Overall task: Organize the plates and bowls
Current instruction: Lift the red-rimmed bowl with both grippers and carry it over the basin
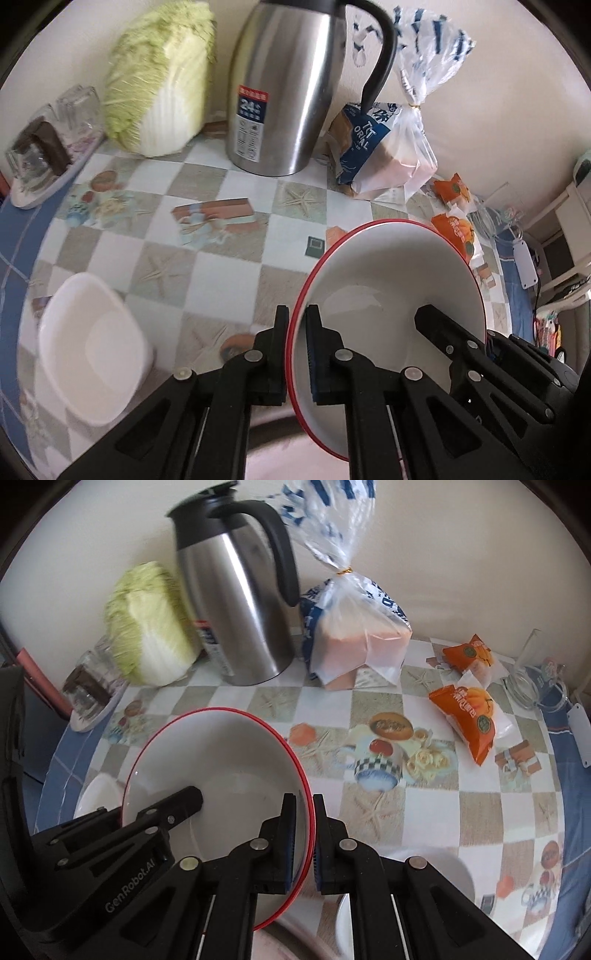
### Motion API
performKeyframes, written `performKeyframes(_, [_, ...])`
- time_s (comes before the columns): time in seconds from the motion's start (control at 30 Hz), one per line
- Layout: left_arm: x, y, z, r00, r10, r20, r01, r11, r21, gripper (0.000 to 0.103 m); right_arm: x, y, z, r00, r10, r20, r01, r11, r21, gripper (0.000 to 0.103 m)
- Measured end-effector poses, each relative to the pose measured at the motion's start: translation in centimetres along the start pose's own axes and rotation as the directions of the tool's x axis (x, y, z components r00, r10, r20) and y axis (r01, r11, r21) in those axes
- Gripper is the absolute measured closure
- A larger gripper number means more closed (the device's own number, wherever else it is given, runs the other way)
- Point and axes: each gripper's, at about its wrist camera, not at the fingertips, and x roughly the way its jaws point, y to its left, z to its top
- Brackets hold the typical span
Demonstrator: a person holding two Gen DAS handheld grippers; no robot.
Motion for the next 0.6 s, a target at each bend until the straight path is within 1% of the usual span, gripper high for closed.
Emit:
performKeyframes(0.1, [-2.2,0.4,-1.3,0.999,0.020,0.025,-0.020,1.000,0.005,0.094,-1.4,0.8,-1.3,1.000,0.018,0.013,-0.018,1.000,0.001,0.094])
performKeyframes(0.23, [-3.6,0.8,-3.0,0.999,0.035,0.037,-0.035,0.999,-0.007,0.094,-2.8,1.6,-2.9,0.999,0.042,0.019,-0.042,0.999,0.013,0.094])
performKeyframes(0.4, [-5.6,1.7,-5.4,0.998,0.032,0.046,-0.031,0.999,-0.030,0.094,-4.9,3.2,-5.2,0.998,0.052,0.026,-0.052,0.999,-0.013,0.094])
performKeyframes(0.6, [-7.0,2.4,-8.9,0.998,0.032,0.056,-0.029,0.998,-0.049,0.094,-6.3,3.8,-8.1,0.997,0.074,0.033,-0.075,0.997,0.016,0.094])
